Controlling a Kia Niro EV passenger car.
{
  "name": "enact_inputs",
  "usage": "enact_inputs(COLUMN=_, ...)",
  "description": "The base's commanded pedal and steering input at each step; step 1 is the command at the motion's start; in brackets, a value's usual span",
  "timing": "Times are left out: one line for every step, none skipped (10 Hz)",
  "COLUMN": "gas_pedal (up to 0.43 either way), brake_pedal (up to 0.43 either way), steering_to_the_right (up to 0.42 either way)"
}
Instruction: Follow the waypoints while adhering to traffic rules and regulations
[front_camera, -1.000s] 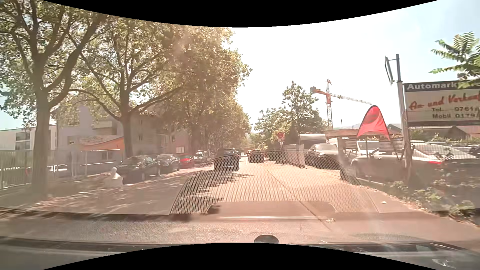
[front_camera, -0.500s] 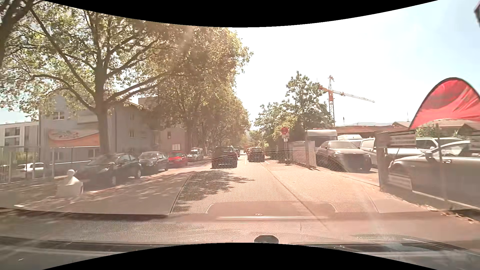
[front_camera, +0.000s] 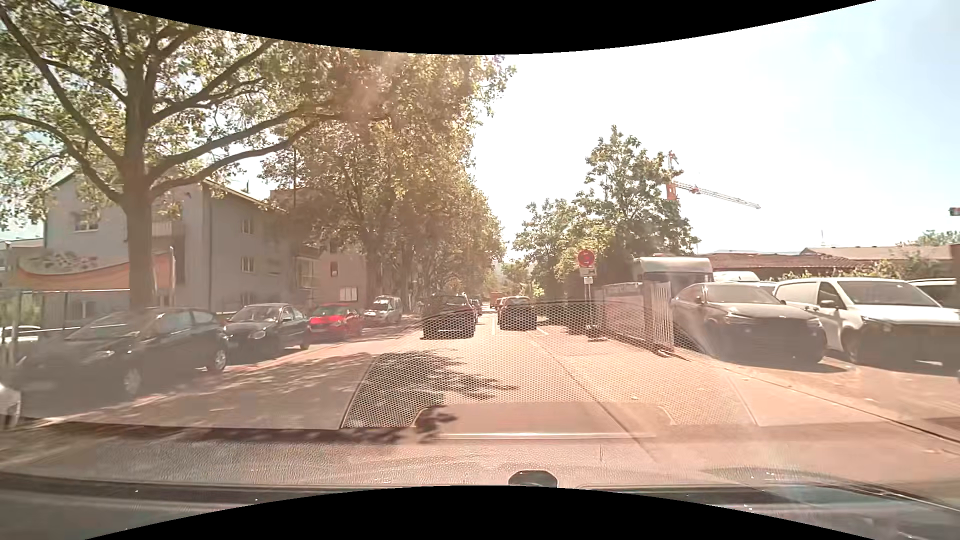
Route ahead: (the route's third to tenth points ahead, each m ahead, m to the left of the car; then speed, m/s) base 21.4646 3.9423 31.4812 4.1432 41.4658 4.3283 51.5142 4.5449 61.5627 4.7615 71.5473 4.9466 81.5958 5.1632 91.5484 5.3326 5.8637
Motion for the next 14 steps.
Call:
enact_inputs(gas_pedal=0.11, brake_pedal=0.0, steering_to_the_right=-0.038)
enact_inputs(gas_pedal=0.11, brake_pedal=0.0, steering_to_the_right=-0.04)
enact_inputs(gas_pedal=0.11, brake_pedal=0.0, steering_to_the_right=-0.046)
enact_inputs(gas_pedal=0.11, brake_pedal=0.0, steering_to_the_right=-0.051)
enact_inputs(gas_pedal=0.11, brake_pedal=0.0, steering_to_the_right=-0.055)
enact_inputs(gas_pedal=0.11, brake_pedal=0.0, steering_to_the_right=-0.059)
enact_inputs(gas_pedal=0.11, brake_pedal=0.0, steering_to_the_right=-0.06)
enact_inputs(gas_pedal=0.11, brake_pedal=0.0, steering_to_the_right=-0.06)
enact_inputs(gas_pedal=0.11, brake_pedal=0.0, steering_to_the_right=-0.058)
enact_inputs(gas_pedal=0.11, brake_pedal=0.0, steering_to_the_right=-0.055)
enact_inputs(gas_pedal=0.11, brake_pedal=0.0, steering_to_the_right=-0.051)
enact_inputs(gas_pedal=0.11, brake_pedal=0.0, steering_to_the_right=-0.045)
enact_inputs(gas_pedal=0.11, brake_pedal=0.0, steering_to_the_right=-0.036)
enact_inputs(gas_pedal=0.11, brake_pedal=0.0, steering_to_the_right=-0.027)
